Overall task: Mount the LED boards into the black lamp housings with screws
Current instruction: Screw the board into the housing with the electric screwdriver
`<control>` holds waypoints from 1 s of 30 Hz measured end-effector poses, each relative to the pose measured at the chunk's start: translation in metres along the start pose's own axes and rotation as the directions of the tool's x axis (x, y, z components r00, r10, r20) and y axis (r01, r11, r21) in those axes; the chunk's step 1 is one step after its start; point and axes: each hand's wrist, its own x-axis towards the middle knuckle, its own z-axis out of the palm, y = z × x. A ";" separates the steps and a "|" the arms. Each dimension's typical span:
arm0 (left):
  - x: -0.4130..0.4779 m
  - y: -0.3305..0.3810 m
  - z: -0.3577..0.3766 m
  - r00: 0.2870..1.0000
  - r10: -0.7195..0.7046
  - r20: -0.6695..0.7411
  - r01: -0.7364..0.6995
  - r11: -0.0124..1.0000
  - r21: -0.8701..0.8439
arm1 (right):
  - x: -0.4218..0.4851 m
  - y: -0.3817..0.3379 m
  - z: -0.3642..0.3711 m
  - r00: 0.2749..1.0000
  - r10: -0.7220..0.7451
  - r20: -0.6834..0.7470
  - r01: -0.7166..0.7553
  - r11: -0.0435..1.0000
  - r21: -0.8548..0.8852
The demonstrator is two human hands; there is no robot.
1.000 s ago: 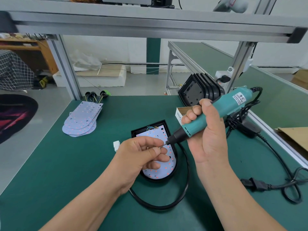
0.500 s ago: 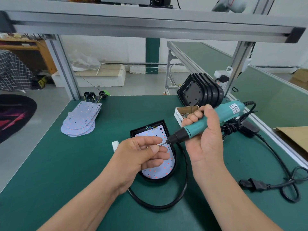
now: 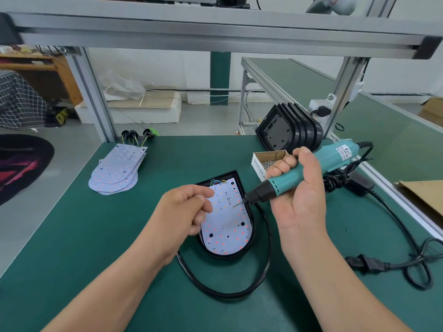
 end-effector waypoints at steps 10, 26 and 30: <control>-0.004 -0.005 -0.005 0.978 0.199 0.065 -0.185 0.672 0.718 | -0.002 0.012 -0.004 0.988 0.106 0.116 -0.072 0.960 -0.270; -0.006 -0.009 0.008 0.967 0.226 0.120 -0.203 0.395 0.896 | -0.016 0.016 0.007 0.958 0.095 0.270 0.036 0.897 -0.441; -0.005 -0.010 0.008 0.962 0.241 0.130 -0.216 0.375 0.901 | -0.021 0.017 0.009 0.943 0.094 0.319 0.080 0.868 -0.491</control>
